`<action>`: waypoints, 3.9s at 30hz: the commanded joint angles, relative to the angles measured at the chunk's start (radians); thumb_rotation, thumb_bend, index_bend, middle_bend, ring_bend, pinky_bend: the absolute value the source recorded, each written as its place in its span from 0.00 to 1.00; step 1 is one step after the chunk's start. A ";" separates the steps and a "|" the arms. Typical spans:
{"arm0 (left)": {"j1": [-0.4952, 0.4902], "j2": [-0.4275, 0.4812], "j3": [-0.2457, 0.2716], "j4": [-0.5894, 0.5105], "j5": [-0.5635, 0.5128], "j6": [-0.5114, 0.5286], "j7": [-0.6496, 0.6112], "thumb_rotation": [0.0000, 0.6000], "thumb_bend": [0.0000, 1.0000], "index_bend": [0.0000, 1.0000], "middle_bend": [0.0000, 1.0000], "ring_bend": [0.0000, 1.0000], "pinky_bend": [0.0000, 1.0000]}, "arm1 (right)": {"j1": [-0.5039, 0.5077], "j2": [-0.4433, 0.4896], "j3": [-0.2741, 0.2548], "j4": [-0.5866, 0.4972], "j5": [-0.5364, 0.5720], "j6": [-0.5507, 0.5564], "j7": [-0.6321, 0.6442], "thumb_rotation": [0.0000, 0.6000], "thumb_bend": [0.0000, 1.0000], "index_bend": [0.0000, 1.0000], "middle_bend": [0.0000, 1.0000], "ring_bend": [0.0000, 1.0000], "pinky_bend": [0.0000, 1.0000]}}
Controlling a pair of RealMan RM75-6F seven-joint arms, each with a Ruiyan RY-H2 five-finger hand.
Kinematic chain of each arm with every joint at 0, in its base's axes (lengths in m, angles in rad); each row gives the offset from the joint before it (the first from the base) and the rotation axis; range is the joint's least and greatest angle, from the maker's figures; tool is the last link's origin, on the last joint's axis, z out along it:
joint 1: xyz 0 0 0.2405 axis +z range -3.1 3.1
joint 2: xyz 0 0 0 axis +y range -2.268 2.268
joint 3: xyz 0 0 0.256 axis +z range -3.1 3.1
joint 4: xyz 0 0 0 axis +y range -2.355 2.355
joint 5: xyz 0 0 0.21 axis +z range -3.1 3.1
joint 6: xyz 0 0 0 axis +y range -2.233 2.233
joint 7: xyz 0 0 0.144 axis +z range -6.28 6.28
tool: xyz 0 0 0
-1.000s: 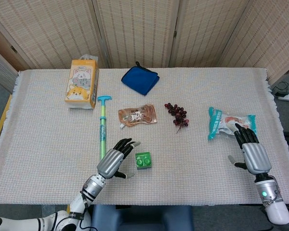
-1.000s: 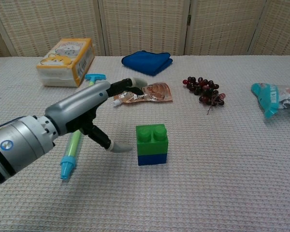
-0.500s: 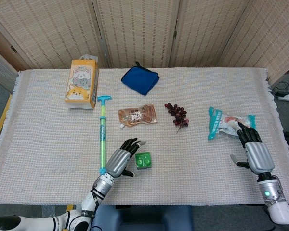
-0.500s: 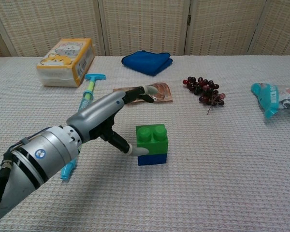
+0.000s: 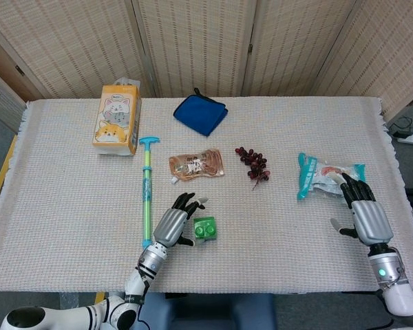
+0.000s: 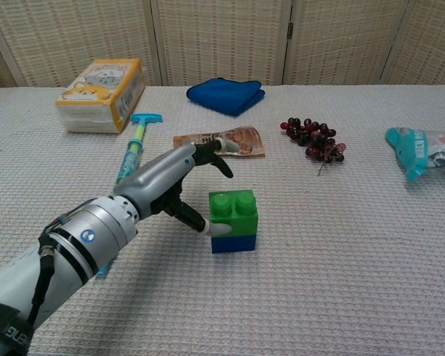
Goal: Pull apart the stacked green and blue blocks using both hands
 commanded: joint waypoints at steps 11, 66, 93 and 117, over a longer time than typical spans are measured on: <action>0.002 0.024 -0.007 -0.010 -0.025 -0.003 -0.003 1.00 0.19 0.21 0.50 0.16 0.06 | 0.007 -0.013 0.002 0.007 0.016 -0.013 -0.023 1.00 0.34 0.00 0.00 0.00 0.00; 0.017 0.201 -0.090 -0.256 -0.074 0.056 -0.041 1.00 0.40 0.68 0.88 0.36 0.00 | 0.447 -0.333 -0.120 0.375 -0.313 -0.389 1.609 1.00 0.34 0.00 0.00 0.00 0.00; 0.008 0.243 -0.081 -0.326 -0.108 0.049 -0.028 1.00 0.40 0.66 0.88 0.35 0.00 | 0.588 -0.389 -0.105 0.340 -0.249 -0.400 1.548 1.00 0.34 0.00 0.00 0.00 0.00; -0.002 0.242 -0.077 -0.330 -0.111 0.042 -0.074 1.00 0.40 0.65 0.88 0.35 0.00 | 0.620 -0.437 -0.043 0.303 -0.133 -0.458 1.407 1.00 0.34 0.36 0.15 0.16 0.02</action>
